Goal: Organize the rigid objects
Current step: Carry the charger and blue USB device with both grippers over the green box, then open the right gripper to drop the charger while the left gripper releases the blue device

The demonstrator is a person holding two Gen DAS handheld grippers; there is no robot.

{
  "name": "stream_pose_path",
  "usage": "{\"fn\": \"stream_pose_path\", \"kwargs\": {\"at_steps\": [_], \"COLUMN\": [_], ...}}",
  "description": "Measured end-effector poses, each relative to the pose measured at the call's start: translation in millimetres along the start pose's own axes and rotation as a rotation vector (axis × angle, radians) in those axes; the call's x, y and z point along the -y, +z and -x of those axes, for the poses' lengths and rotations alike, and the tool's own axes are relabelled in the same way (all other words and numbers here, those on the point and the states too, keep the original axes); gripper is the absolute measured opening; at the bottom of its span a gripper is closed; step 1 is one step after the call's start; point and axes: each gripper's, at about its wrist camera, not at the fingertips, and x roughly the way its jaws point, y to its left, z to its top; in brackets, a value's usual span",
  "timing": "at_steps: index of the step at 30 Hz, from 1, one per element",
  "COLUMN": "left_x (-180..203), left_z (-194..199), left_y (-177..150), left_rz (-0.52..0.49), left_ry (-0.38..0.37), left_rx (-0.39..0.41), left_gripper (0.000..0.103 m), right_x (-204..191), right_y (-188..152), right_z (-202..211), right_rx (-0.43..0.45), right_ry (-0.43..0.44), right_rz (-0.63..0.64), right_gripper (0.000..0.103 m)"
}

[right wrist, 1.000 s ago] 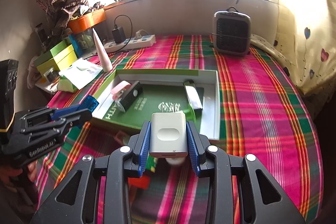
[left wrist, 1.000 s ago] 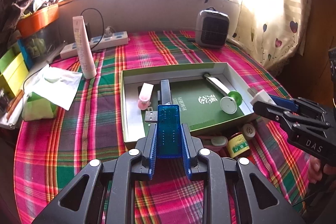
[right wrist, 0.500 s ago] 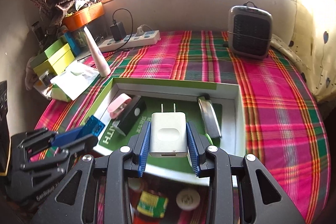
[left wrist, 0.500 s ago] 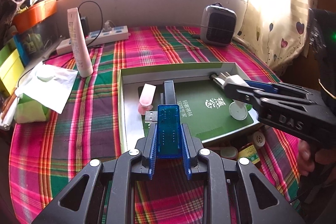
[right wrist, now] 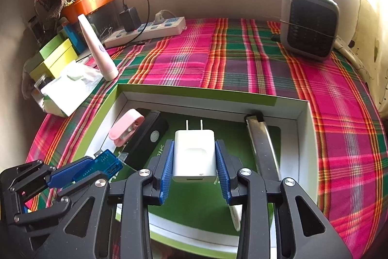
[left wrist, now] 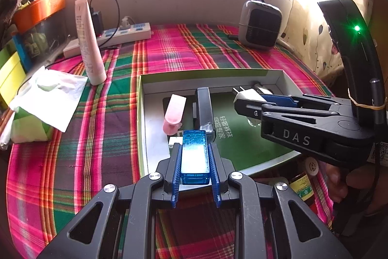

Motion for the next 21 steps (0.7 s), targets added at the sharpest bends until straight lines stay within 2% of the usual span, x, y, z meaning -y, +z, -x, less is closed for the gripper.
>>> {"fn": "stream_pose_path", "kwargs": {"at_steps": [21], "left_x": [-7.0], "left_z": [-16.6], "left_y": [2.4], "left_rz": [0.026], "left_ry": [-0.025], "left_rx": [-0.028], "left_gripper": [0.021], "right_x": [-6.8], "right_y": [12.1], "right_z": [-25.2], "right_rx": [-0.033], "right_ry": [-0.039], "right_rz": [0.030], "right_gripper": [0.035]}}
